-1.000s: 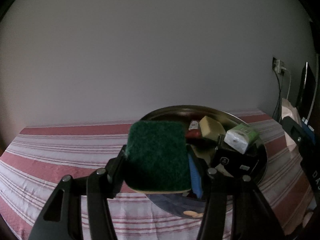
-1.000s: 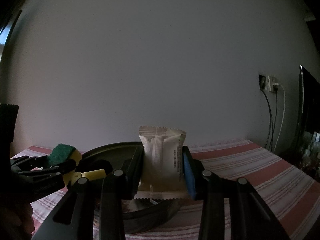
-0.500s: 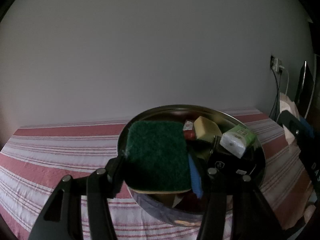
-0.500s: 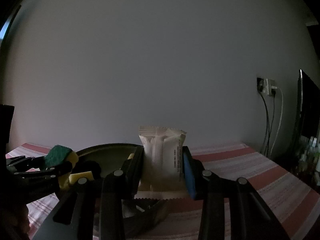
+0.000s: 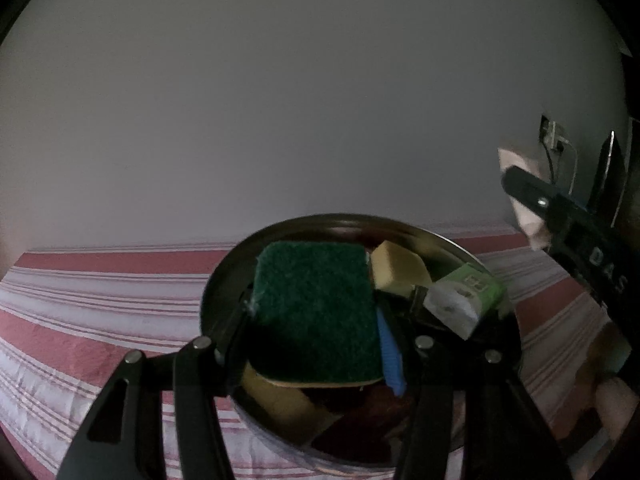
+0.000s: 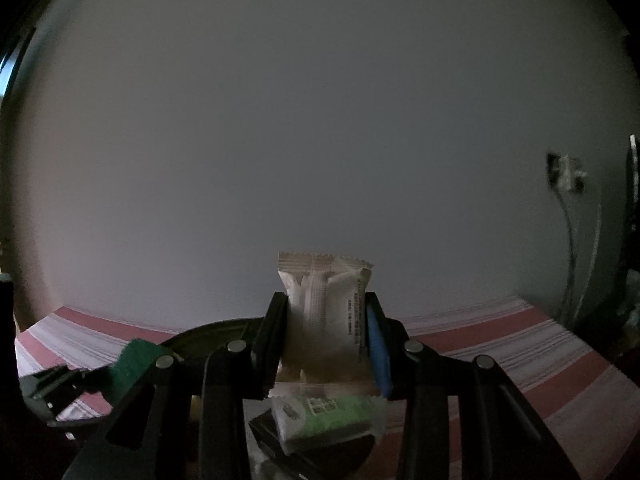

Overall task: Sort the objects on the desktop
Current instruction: 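Open both tools to drop the sponge and white snack into the tin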

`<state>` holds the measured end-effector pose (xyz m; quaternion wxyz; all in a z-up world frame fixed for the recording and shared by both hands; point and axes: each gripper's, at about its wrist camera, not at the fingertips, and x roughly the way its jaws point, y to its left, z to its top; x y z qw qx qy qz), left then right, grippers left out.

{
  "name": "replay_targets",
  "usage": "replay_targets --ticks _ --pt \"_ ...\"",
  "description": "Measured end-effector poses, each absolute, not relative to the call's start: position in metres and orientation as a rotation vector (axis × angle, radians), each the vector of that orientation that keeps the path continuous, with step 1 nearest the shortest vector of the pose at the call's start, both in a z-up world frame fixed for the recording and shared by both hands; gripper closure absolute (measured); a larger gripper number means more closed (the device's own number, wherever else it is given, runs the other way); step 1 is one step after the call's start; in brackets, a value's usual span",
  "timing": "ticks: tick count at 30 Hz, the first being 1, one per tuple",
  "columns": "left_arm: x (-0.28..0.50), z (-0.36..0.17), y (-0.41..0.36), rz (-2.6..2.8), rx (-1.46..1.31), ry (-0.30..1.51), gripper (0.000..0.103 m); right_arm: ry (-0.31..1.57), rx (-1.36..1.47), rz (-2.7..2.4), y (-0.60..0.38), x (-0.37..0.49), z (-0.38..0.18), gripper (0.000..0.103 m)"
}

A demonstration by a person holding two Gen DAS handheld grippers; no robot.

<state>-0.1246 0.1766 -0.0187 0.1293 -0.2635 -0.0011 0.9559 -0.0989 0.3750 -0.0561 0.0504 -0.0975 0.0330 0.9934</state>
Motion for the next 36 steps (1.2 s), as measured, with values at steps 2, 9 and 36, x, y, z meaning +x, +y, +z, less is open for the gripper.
replay_targets --ticks 2,9,36 --pt "-0.128 -0.019 0.175 2.780 -0.767 -0.001 0.049 0.083 -0.293 3.019 0.376 -0.103 -0.056 0.063" --pt "-0.147 -0.018 0.170 2.806 -0.789 -0.008 0.049 0.113 -0.332 3.026 0.382 -0.115 -0.060 0.063" --pt "-0.160 -0.034 0.200 2.725 -0.915 -0.018 0.049 -0.004 -0.974 3.117 0.354 -0.220 -0.052 0.063"
